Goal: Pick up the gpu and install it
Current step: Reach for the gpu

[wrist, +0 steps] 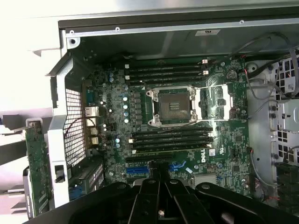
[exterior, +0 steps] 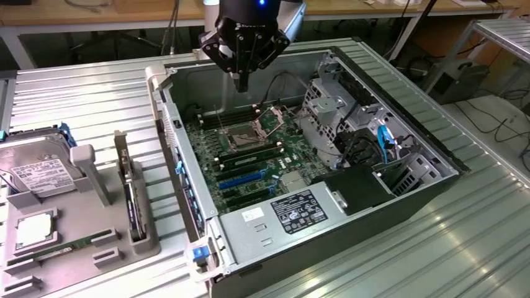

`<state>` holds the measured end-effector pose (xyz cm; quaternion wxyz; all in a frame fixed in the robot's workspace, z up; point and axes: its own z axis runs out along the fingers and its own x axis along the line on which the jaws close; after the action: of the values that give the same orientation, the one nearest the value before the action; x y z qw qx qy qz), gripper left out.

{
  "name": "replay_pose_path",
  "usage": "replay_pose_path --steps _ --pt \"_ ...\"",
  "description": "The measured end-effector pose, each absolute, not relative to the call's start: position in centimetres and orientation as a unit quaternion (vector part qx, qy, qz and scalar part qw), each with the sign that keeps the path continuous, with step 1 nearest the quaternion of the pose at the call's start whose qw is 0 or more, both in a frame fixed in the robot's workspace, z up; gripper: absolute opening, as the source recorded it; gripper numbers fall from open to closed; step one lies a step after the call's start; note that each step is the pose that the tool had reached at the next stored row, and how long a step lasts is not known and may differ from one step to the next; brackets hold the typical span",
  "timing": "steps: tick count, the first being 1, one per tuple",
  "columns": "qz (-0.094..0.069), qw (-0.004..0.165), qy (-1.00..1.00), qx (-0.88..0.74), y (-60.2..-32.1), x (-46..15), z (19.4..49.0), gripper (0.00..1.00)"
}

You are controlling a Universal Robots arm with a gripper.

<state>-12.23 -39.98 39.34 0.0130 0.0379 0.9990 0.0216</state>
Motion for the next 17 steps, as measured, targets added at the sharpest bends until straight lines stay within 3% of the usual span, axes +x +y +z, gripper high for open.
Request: replay_pose_path --steps 17 --pt "0.019 0.013 0.999 0.038 -42.3 -18.9 39.3 0.11"
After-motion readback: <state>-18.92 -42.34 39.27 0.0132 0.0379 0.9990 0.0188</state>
